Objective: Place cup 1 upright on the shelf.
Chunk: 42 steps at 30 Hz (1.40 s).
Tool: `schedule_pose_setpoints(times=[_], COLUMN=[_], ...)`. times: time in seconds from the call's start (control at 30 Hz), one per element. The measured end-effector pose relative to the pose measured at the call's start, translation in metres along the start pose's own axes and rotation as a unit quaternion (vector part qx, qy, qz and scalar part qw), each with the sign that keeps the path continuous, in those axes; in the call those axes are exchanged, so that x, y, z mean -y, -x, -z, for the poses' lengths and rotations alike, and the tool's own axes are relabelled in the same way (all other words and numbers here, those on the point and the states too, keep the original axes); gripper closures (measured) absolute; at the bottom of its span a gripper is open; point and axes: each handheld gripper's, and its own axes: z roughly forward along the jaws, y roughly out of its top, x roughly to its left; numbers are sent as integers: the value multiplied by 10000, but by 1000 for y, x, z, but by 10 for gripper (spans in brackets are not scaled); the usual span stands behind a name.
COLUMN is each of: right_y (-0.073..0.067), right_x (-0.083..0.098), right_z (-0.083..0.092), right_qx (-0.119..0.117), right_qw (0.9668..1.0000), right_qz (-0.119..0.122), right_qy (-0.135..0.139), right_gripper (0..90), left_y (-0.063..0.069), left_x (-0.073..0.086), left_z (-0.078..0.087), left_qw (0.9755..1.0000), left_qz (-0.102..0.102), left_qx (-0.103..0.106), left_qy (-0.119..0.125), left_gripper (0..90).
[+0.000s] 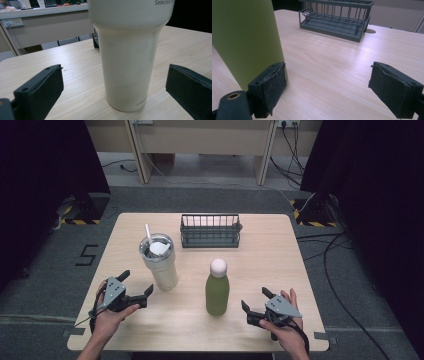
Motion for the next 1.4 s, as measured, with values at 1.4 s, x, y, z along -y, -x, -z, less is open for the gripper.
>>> schedule_pose_setpoints(times=[1.4], right_y=[2], right_x=[-2], right_z=[-3], right_qx=[-6], right_qw=[9999], right_qz=[-137], right_qy=[-64], right_gripper=[146], left_y=[12], left_x=[-4], left_z=[-73], left_qw=[9993], left_qz=[154], left_qx=[322], left_qy=[-100], left_gripper=[45])
